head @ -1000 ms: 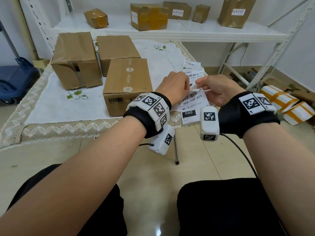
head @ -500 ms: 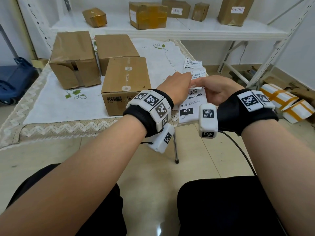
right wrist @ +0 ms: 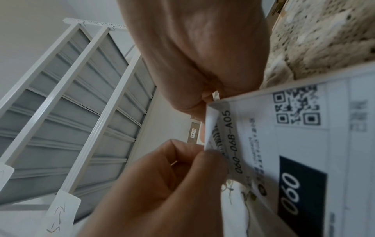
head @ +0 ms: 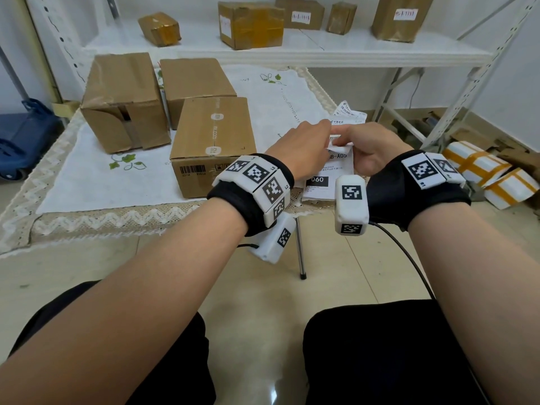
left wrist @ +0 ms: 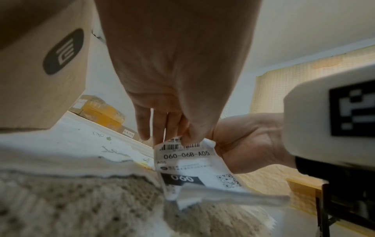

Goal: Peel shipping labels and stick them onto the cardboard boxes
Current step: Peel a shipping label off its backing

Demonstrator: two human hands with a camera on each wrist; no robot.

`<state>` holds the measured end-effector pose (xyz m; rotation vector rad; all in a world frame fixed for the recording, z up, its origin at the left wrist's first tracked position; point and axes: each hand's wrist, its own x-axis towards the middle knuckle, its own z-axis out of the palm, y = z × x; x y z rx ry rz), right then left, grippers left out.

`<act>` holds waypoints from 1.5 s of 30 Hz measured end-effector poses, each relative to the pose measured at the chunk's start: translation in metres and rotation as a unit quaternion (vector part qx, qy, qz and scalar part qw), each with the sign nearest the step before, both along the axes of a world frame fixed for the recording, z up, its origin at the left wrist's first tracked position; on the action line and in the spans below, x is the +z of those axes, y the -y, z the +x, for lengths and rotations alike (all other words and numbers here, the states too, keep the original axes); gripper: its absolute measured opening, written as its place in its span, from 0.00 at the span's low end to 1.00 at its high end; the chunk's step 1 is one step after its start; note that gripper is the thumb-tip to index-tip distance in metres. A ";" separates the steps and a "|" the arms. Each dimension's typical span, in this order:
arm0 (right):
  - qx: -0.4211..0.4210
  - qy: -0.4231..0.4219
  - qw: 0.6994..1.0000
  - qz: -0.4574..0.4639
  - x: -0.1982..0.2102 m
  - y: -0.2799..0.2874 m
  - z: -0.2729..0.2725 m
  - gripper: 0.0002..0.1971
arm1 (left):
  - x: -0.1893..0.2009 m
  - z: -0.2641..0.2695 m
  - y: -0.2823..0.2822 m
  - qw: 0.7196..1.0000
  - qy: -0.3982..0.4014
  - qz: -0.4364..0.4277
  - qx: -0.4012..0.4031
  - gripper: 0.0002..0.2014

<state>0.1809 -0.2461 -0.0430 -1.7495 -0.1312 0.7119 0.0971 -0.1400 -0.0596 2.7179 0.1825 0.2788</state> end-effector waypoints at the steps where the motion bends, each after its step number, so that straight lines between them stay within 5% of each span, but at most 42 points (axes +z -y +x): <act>1: -0.006 0.006 1.000 0.008 0.000 0.000 0.000 0.21 | 0.001 -0.001 0.000 1.000 0.003 -0.001 -0.001 0.03; 9: 0.014 0.040 0.997 0.064 0.001 -0.006 0.005 0.06 | 0.003 0.001 -0.005 0.994 0.085 -0.002 0.074 0.05; 14: 0.084 0.008 0.996 0.037 0.004 -0.006 0.003 0.16 | -0.001 0.004 -0.011 0.989 0.105 0.012 0.099 0.09; 19: 0.093 0.011 0.994 0.059 0.006 -0.006 0.000 0.02 | 0.004 0.001 -0.009 0.989 0.123 0.008 0.078 0.06; 37: 0.017 0.031 0.997 0.073 -0.002 -0.007 0.005 0.05 | 0.008 -0.005 -0.007 0.994 0.107 -0.026 0.006 0.05; 45: -0.011 0.051 0.995 0.090 -0.004 -0.008 0.010 0.16 | 0.007 0.000 -0.010 0.993 0.109 -0.037 0.007 0.09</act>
